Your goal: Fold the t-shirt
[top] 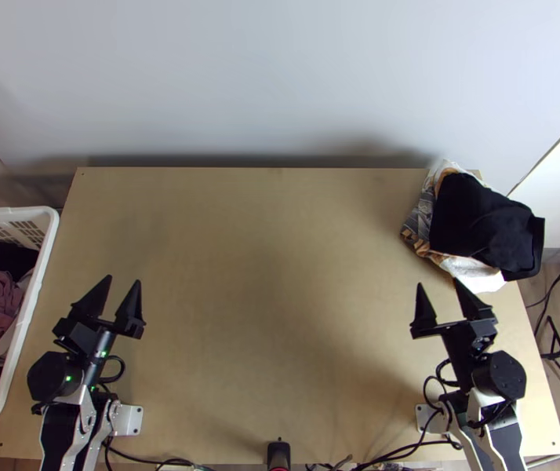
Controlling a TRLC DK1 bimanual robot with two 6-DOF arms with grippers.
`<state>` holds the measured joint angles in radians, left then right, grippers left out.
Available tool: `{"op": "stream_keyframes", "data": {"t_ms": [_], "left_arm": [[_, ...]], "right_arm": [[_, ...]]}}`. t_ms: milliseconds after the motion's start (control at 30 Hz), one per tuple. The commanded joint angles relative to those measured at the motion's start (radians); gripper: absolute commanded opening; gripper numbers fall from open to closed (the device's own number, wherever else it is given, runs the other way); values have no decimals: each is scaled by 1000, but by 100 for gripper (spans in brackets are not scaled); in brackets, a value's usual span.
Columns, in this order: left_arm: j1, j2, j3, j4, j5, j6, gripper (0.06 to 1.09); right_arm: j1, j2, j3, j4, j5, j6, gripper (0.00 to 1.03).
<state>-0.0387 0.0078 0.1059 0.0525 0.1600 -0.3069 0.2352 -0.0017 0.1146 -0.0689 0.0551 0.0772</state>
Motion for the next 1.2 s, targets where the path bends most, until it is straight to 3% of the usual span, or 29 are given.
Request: {"op": "stream_keyframes", "data": {"t_ms": [0,33,200,1167], "left_arm": [[-33,-9,-26,-154,-2,-6,104],[-35,-9,-28,-237,-4,-8,103],[-38,-6,-31,-256,-73,0,104],[-9,-8,-31,-256,-73,2,104]], "right_arm": [[19,-4,-15,-134,-14,56,98],[27,-4,-16,-143,-14,84,98],[33,-1,-18,-157,-14,102,98],[30,-1,-18,-158,-14,102,98]]}}
